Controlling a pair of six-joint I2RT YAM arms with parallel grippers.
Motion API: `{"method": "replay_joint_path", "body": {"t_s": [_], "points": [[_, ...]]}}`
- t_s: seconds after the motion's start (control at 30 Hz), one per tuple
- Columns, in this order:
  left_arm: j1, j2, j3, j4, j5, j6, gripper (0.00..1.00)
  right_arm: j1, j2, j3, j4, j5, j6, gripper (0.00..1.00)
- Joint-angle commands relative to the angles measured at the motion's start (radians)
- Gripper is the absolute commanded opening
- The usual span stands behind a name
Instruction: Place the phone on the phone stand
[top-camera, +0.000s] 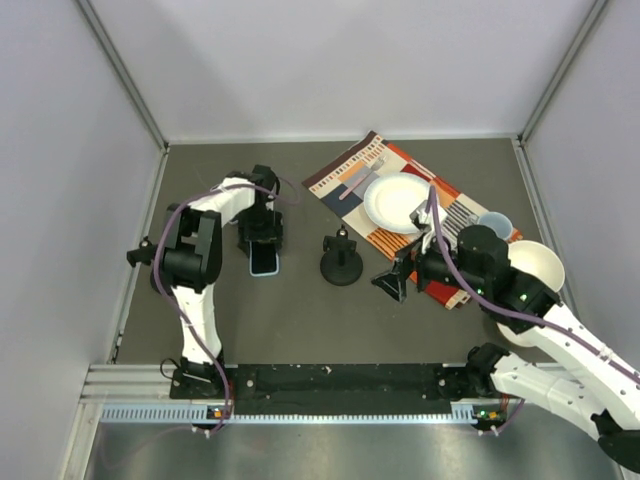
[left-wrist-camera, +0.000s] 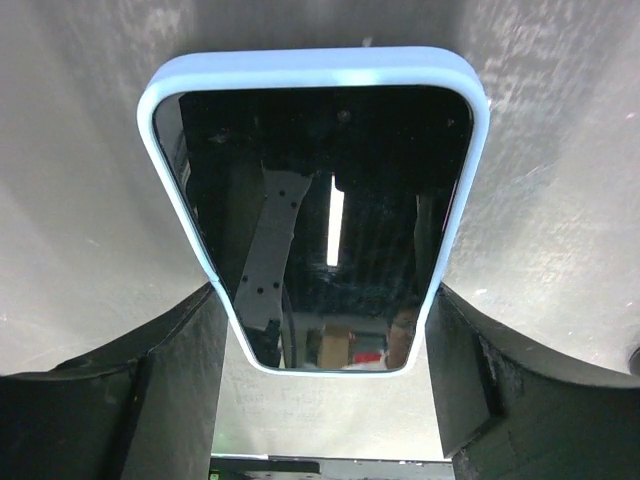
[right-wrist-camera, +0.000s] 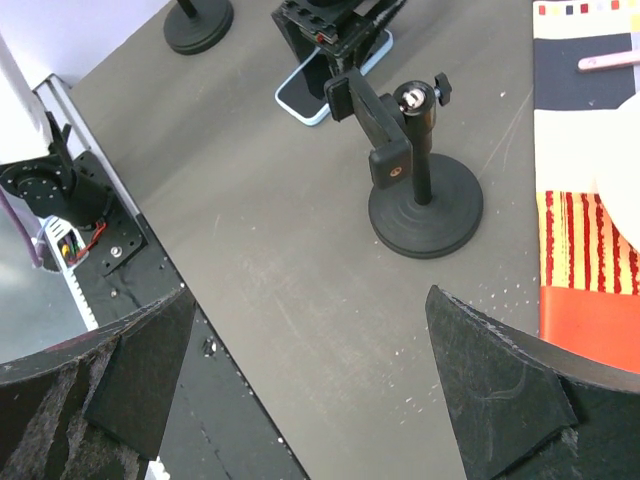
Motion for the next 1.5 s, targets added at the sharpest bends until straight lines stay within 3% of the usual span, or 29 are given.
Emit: {"method": "replay_joint_path", "body": {"t_s": [0.0,0.27,0.47,0.7,0.87,0.97,1.17,1.47], "points": [[0.004,-0.129,-0.061,0.044,-0.039,-0.018,0.0,0.003,0.02,0.071,0.007,0.025,0.031,0.99],[0.0,-0.367,-0.182,0.077,-0.047,-0.054,0.0,0.035,0.068,0.057,0.021,0.045,0.088,0.98],[-0.014,-0.664,-0.286,0.156,-0.006,-0.077,0.0,0.077,0.118,0.106,0.026,0.085,0.139,0.97],[-0.034,-1.039,-0.409,0.343,0.243,-0.051,0.0,0.106,0.146,0.16,0.095,-0.001,0.214,0.91],[-0.062,-1.241,-0.461,0.416,0.307,-0.07,0.0,0.126,0.184,0.218,0.107,0.005,0.24,0.85],[-0.143,-1.324,-0.518,0.488,0.309,-0.075,0.0,0.144,0.255,0.306,0.086,0.046,0.271,0.81],[-0.322,-1.38,-0.579,0.539,0.169,-0.067,0.0,0.207,0.462,0.561,-0.031,0.149,0.308,0.75],[-0.419,-1.372,-0.605,0.551,0.099,-0.072,0.0,0.309,0.605,0.716,-0.068,0.243,0.315,0.72]]}}
